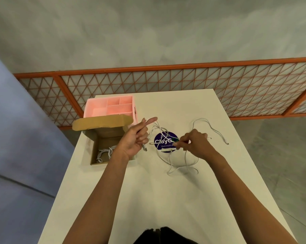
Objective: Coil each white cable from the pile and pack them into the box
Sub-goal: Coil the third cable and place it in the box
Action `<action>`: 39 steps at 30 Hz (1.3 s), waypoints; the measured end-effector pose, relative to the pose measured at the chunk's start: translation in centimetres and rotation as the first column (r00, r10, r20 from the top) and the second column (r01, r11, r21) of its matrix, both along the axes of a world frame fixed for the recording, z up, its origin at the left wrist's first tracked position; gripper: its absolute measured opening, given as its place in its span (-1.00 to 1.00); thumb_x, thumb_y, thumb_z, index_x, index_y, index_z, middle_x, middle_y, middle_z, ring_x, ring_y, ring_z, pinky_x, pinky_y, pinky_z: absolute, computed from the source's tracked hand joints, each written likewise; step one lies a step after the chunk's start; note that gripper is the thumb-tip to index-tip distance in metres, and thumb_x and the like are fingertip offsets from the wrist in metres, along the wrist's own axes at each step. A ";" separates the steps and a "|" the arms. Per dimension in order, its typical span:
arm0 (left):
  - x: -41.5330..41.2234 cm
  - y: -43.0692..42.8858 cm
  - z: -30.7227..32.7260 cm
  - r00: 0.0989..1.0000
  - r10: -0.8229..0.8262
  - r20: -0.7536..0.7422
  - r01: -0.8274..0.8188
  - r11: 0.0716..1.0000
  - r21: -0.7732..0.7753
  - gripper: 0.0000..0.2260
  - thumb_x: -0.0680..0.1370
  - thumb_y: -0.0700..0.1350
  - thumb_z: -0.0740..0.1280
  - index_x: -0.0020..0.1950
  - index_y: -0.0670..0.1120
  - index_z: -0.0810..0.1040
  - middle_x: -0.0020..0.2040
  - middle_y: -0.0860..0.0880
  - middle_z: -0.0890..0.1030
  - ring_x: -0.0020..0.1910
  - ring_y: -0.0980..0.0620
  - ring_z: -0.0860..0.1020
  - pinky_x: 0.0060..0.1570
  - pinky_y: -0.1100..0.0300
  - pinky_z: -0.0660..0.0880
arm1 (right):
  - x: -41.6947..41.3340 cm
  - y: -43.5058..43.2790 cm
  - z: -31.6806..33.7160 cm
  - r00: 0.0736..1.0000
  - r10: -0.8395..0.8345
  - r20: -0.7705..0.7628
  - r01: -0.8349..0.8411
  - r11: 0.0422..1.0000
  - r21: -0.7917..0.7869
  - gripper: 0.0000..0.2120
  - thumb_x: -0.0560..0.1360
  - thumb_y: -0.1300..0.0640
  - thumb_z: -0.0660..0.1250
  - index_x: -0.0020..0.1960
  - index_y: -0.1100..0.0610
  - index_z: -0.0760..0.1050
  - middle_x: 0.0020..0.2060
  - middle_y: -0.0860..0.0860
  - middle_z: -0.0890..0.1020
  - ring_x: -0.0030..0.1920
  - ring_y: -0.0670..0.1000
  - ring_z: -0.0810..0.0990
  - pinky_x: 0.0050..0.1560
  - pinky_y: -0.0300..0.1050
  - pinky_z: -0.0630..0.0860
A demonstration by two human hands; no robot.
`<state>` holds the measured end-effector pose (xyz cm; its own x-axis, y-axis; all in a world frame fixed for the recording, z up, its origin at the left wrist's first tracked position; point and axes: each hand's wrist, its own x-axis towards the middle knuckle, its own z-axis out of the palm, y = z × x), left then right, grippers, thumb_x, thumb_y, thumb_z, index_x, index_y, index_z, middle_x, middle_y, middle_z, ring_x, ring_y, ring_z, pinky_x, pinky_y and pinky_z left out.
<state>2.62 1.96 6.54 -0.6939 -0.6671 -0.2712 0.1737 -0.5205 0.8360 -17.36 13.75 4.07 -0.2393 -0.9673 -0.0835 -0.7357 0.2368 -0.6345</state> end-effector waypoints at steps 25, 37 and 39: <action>-1.4 3.0 -0.7 0.956 -0.217 0.195 0.256 0.945 -0.205 -0.70 0.68 -0.04 0.04 0.17 -0.01 0.56 -0.56 -0.02 0.39 -0.64 0.12 0.27 0.03 0.04 0.57 | 2.9 -2.4 7.8 0.978 0.179 0.102 -0.155 0.966 -0.208 -0.78 0.53 0.07 0.34 -0.18 0.20 0.60 -0.43 -0.14 0.61 -0.31 -0.16 0.56 -0.32 -0.35 0.40; -0.7 2.6 -0.7 0.937 -0.324 -0.129 0.329 0.944 0.011 -0.68 0.59 0.01 0.11 -0.18 -0.04 0.60 -0.66 0.08 0.25 -0.74 0.16 0.17 -0.29 0.15 0.61 | 2.9 -2.4 6.4 0.929 0.094 0.358 -0.096 0.995 -0.011 -0.54 0.55 -0.17 0.21 -0.24 0.18 0.58 -0.47 0.03 0.36 -0.40 -0.02 0.26 -0.38 -0.24 0.23; -0.7 2.3 -1.2 0.931 -0.340 -0.131 0.339 0.940 -0.030 -0.73 0.56 0.07 0.23 -0.22 -0.04 0.57 -0.66 0.09 0.27 -0.74 0.16 0.19 -0.34 0.20 0.59 | 3.0 -2.1 6.3 0.867 0.096 0.489 -0.136 0.990 0.048 -0.53 0.57 -0.17 0.19 -0.17 0.20 0.60 -0.47 -0.02 0.33 -0.38 -0.01 0.17 -0.41 -0.28 0.18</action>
